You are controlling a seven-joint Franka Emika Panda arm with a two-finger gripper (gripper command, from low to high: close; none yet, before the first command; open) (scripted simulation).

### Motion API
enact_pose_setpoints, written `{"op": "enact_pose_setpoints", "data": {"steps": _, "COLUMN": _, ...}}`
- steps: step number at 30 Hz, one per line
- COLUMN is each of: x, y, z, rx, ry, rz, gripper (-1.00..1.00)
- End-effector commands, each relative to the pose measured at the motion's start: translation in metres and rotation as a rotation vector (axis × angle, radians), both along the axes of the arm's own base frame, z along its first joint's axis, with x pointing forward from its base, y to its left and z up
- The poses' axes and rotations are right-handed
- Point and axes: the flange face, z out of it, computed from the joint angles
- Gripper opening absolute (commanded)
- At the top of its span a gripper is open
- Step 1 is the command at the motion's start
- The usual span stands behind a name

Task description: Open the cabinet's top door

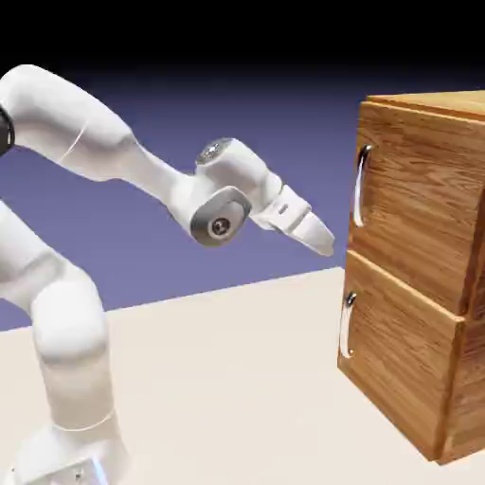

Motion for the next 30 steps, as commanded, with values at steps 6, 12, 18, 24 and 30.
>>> {"op": "enact_pose_setpoints", "data": {"steps": 6, "x": -0.002, "y": -0.016, "z": 0.017, "rx": 0.232, "ry": -0.03, "rz": -0.222, "gripper": 1.0}}
{"op": "enact_pose_setpoints", "data": {"steps": 12, "x": -0.006, "y": -0.028, "z": 0.031, "rx": 0.474, "ry": -0.065, "rz": -0.424, "gripper": 1.0}}
{"op": "enact_pose_setpoints", "data": {"steps": 18, "x": -0.01, "y": -0.034, "z": 0.04, "rx": 0.725, "ry": -0.102, "rz": -0.605, "gripper": 1.0}}
{"op": "enact_pose_setpoints", "data": {"steps": 24, "x": -0.014, "y": -0.036, "z": 0.046, "rx": 0.985, "ry": -0.138, "rz": -0.763, "gripper": 1.0}}
{"op": "enact_pose_setpoints", "data": {"steps": 30, "x": -0.017, "y": -0.033, "z": 0.049, "rx": 1.254, "ry": -0.169, "rz": -0.897, "gripper": 1.0}}
